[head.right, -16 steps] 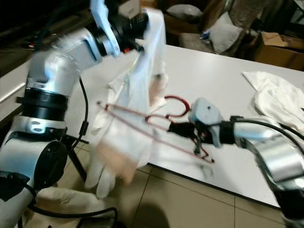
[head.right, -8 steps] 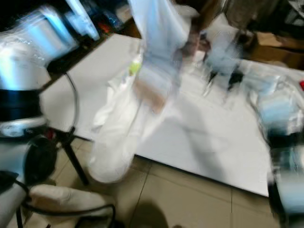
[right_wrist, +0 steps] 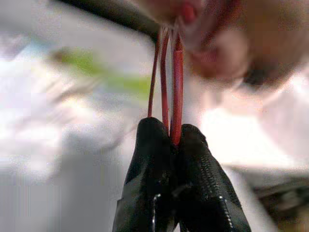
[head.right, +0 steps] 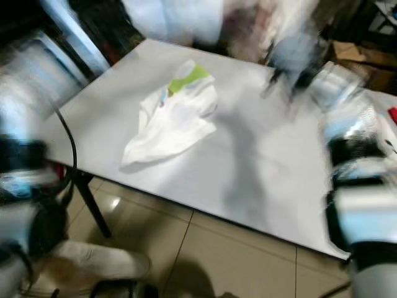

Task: Hang hanger

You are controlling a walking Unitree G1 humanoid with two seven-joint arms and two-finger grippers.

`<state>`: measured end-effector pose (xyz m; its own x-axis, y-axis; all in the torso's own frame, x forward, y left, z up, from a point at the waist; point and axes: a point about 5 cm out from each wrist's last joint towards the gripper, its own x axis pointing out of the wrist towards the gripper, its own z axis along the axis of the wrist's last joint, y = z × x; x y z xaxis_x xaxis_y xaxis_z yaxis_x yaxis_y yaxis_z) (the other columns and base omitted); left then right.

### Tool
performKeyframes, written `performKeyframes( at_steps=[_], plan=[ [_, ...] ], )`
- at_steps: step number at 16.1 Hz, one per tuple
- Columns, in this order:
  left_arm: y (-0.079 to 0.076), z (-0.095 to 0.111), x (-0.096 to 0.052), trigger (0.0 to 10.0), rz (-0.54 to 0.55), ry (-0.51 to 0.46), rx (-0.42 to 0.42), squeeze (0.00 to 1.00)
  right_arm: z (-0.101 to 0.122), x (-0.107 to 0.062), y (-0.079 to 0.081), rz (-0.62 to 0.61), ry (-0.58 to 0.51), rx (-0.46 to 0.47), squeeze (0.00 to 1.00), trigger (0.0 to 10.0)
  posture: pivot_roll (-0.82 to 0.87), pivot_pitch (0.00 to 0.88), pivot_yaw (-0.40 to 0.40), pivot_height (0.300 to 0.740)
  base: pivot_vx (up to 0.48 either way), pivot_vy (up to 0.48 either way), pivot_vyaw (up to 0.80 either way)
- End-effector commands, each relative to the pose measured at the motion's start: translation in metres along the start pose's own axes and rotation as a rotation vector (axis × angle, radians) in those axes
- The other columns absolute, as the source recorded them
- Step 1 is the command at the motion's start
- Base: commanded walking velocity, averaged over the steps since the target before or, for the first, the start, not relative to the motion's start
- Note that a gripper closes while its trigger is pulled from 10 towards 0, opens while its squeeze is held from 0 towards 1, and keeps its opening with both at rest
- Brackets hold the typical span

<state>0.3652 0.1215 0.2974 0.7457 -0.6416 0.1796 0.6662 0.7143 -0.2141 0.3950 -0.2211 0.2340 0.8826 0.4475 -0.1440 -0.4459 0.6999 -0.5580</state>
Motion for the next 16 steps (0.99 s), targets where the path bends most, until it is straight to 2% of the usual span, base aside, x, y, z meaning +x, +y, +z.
performKeyframes(
  at_steps=[1,3,4,5,6,7,8,10,12,13,16],
  plan=[
    [-0.010,-0.008,0.010,10.0,0.007,0.018,0.062,0.00,-0.007,-0.005,-0.002,-0.004,0.015,-0.025,0.00,10.0,-0.03,0.000,-0.041,0.740,0.000,0.000,0.00],
    [-0.020,-0.081,0.021,10.0,0.061,0.189,0.086,0.00,-0.059,-0.015,0.031,0.058,0.166,0.012,0.00,10.0,-0.04,0.000,-0.024,0.740,0.000,0.000,0.00],
    [-0.025,-0.103,0.021,10.0,0.070,0.239,0.092,0.00,-0.074,-0.019,0.041,0.077,0.210,0.024,0.00,10.0,-0.04,0.000,-0.024,0.740,0.000,0.000,0.00],
    [-0.030,-0.139,0.018,10.0,0.101,0.332,0.158,0.00,-0.095,-0.033,0.056,0.126,0.246,0.053,0.00,10.0,-0.05,0.000,-0.003,0.740,0.000,0.000,0.00],
    [-0.031,-0.150,0.016,10.0,0.113,0.363,0.199,0.00,-0.101,-0.039,0.060,0.149,0.242,0.073,0.00,10.0,-0.05,0.000,-0.003,0.740,0.000,0.000,0.00],
    [-0.028,-0.147,0.017,10.0,0.123,0.354,0.212,0.00,-0.101,-0.041,0.059,0.157,0.229,0.072,0.00,10.0,-0.06,0.000,0.008,0.740,0.000,0.000,0.00],
    [-0.011,-0.127,0.022,10.0,0.203,0.293,0.260,0.00,-0.099,-0.048,0.056,0.208,0.200,0.049,0.00,10.0,-0.06,0.000,0.013,0.740,0.000,0.000,0.00],
    [-0.002,-0.116,0.024,10.0,0.262,0.247,0.280,0.00,-0.099,-0.050,0.058,0.244,0.190,0.032,0.00,10.0,-0.06,0.000,0.014,0.740,0.000,0.000,0.00],
    [0.019,-0.078,0.030,10.0,0.419,0.078,0.278,0.00,-0.099,-0.059,0.060,0.333,0.170,0.014,0.00,10.0,-0.06,0.000,0.015,0.740,0.000,0.000,0.00],
    [0.028,-0.065,0.030,10.0,0.484,0.031,0.272,0.00,-0.096,-0.065,0.058,0.381,0.159,-0.003,0.00,10.0,-0.06,0.000,0.015,0.740,0.000,0.000,0.00],
    [0.041,-0.061,0.026,10.0,0.544,0.047,0.313,0.00,-0.089,-0.077,0.052,0.475,0.141,-0.034,0.00,10.0,-0.06,0.000,0.015,0.740,0.000,0.000,0.00]
  ],
)
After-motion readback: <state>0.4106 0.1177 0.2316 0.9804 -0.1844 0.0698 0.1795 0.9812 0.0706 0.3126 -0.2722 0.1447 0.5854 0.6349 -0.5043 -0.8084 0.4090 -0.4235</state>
